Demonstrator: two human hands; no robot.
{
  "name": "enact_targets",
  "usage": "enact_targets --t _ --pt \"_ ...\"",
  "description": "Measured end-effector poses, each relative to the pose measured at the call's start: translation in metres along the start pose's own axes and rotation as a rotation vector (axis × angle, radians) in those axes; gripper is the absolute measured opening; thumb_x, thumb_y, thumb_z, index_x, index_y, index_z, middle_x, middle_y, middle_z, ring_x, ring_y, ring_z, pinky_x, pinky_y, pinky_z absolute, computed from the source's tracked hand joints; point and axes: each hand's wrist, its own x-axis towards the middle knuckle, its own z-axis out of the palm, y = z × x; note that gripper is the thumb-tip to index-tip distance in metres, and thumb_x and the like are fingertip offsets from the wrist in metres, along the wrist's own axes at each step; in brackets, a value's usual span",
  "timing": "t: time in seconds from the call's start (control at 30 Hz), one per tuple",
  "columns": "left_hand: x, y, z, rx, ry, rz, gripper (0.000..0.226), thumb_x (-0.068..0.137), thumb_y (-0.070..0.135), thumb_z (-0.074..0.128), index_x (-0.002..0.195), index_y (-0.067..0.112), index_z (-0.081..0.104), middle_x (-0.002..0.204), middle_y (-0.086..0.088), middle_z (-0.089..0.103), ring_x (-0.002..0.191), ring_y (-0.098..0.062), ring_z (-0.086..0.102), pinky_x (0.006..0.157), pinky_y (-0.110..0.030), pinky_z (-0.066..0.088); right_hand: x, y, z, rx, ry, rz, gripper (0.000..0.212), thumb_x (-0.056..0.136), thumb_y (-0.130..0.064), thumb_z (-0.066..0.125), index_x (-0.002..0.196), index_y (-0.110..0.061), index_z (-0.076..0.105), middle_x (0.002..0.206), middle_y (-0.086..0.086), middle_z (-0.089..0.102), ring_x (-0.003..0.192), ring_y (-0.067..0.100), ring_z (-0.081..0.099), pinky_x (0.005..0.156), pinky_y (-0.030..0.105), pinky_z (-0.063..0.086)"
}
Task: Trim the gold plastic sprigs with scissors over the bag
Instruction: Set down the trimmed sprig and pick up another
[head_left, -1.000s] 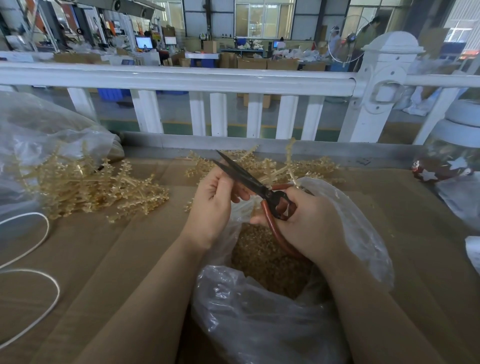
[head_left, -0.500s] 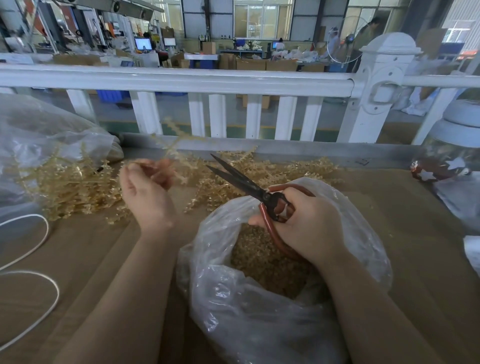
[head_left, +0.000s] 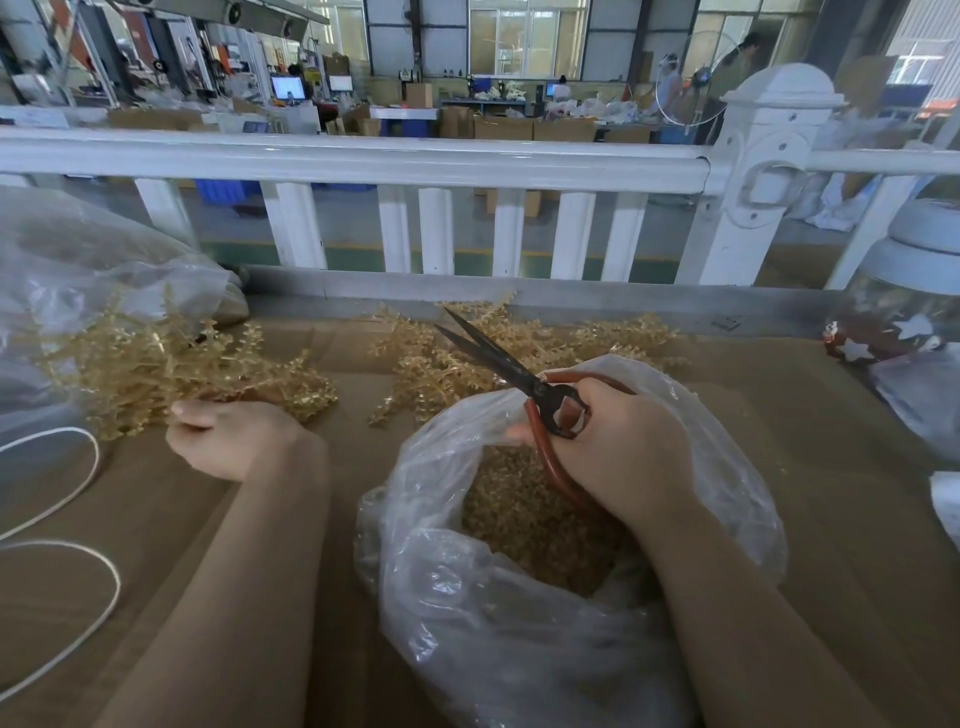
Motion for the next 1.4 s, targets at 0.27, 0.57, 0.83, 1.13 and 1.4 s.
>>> enact_targets --t 0.27,0.57,0.83,1.13,1.4 --pt "0.001 0.008 -0.003 0.527 0.023 0.132 0.04 0.106 0.04 0.037 0.139 0.02 0.048 0.141 -0.003 0.041 0.13 -0.017 0.041 0.111 -0.031 0.029 -0.001 -0.002 0.001 0.012 0.03 0.007 0.104 0.065 -0.1 0.005 0.092 -0.025 0.072 0.073 -0.021 0.058 0.063 0.001 0.052 0.063 0.016 0.047" --pt "0.005 0.017 -0.006 0.582 0.046 0.476 0.047 0.087 0.022 0.056 0.134 0.024 0.048 0.141 -0.005 0.04 0.137 -0.019 0.033 0.115 -0.043 0.014 -0.002 -0.002 0.004 0.031 0.05 0.031 0.109 0.062 -0.101 0.001 0.093 -0.025 0.072 0.072 -0.024 0.05 0.057 -0.004 0.043 0.061 0.009 0.035" --pt "-0.028 -0.015 -0.007 0.916 -0.922 0.923 0.012 0.096 0.023 0.058 0.102 0.031 0.063 0.108 0.013 0.06 0.111 -0.019 0.049 0.099 -0.036 0.02 -0.001 -0.001 0.002 -0.012 -0.001 0.062 0.079 0.067 -0.092 0.027 0.089 -0.028 0.068 0.071 -0.021 0.054 0.061 0.0 0.049 0.064 0.016 0.046" --pt "-0.034 -0.032 -0.006 1.47 -1.265 1.048 0.042 0.1 0.03 0.04 0.137 0.047 0.049 0.142 -0.002 0.038 0.133 -0.027 0.029 0.114 -0.051 0.012 0.0 0.002 0.005 -0.035 0.011 0.104 0.035 0.08 -0.063 0.043 0.083 -0.03 0.054 0.073 -0.017 0.053 0.058 -0.002 0.044 0.058 0.006 0.027" --pt "-0.031 -0.028 -0.012 1.226 -1.153 0.968 0.014 0.096 0.02 0.057 0.105 0.029 0.062 0.127 0.004 0.056 0.122 -0.023 0.047 0.109 -0.05 0.023 0.0 -0.001 0.001 0.01 0.055 0.126 0.049 0.081 -0.061 0.05 0.098 -0.018 0.067 0.075 -0.018 0.049 0.063 0.001 0.044 0.058 0.006 0.026"
